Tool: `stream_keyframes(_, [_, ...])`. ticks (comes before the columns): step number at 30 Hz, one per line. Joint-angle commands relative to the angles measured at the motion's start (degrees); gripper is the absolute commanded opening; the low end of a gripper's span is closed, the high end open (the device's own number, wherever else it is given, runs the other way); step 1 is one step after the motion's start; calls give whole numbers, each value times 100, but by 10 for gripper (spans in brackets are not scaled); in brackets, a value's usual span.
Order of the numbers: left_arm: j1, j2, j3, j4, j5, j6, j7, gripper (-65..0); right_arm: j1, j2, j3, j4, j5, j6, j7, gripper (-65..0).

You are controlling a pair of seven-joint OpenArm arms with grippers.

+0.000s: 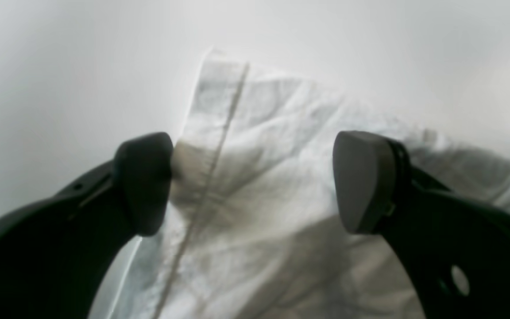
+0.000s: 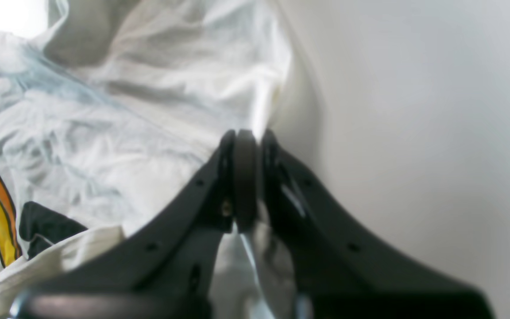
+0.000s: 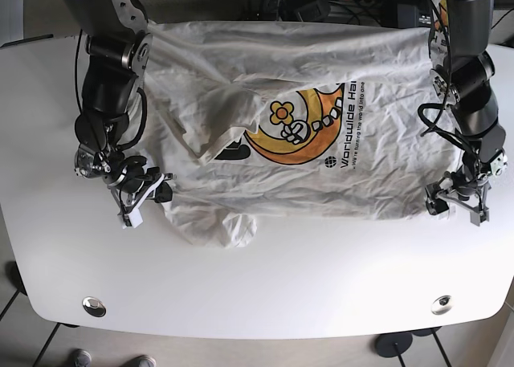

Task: Fold the T-shirt properly
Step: 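Move both grippers along the shirt sides and grasp the hem corners, then lift the hem with both grippers and fold it toward the collar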

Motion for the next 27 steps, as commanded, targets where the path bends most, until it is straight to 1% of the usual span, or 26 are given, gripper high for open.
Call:
stream_keyframes(1, [-189,-73,-3,-152,-42,-17,-39,-121,112,54,10,54,-48,1,-71,-629])
stream_keyframes(3, [-180,24,-3,-266,-7,-17,-39,-129,112,45,10,54,-48,1,-71,-629])
stream_keyframes(4, [-163,95,-3,-249,-7,-17,-39,-156,112,45,10,54,-48,1,-71,-629])
stream_keyframes(5, [-154,121,-3,-249,-7,0,-66,-225,112,45,10,54,-48,1,-71,-629])
stream_keyframes(6, [-154,138,-3,-249,-7,0,-74,-321,112,45,10,54,-48,1,-71,-629])
stream_keyframes(8, [-154,147,-12,-249,-16,9,-233,-542,112,45,10,54,-48,1,-71,-629])
stream_keyframes(9, [-163,147,-21,-249,-16,9,-400,-635,112,45,10,54,-48,1,-71,-631])
stream_keyframes(10, [-180,138,-21,-249,-24,9,-488,-650,112,45,-8,54,-48,1,-71,-631])
stream_keyframes(11, [-189,138,-12,-249,-16,9,-496,-628,121,45,-17,54,-48,1,-71,-631])
stream_keyframes(13, [-198,138,-3,-240,-24,-26,-496,-646,156,45,-26,54,-48,1,-71,-631])
stream_keyframes(15, [-215,138,-21,-178,-33,-35,-452,-646,226,45,-26,54,-48,1,-71,-631])
stream_keyframes(16, [-207,138,-29,15,-42,-53,-338,-646,235,45,-17,133,-48,1,-80,-631])
stream_keyframes(18, [-163,147,-47,587,-42,-325,-13,-646,209,54,-26,599,-48,1,-141,-631])
stream_keyframes(21, [180,200,-170,1562,-51,-712,497,-646,200,54,-26,1188,-48,1,-546,-631])
stream_keyframes(25, [708,569,-574,3066,-42,-844,1192,-646,200,54,-34,1882,-48,1,-959,-631])
stream_keyframes(27, [945,587,-583,3778,-42,-844,1473,-646,191,54,-34,2225,-48,1,-1205,-631])
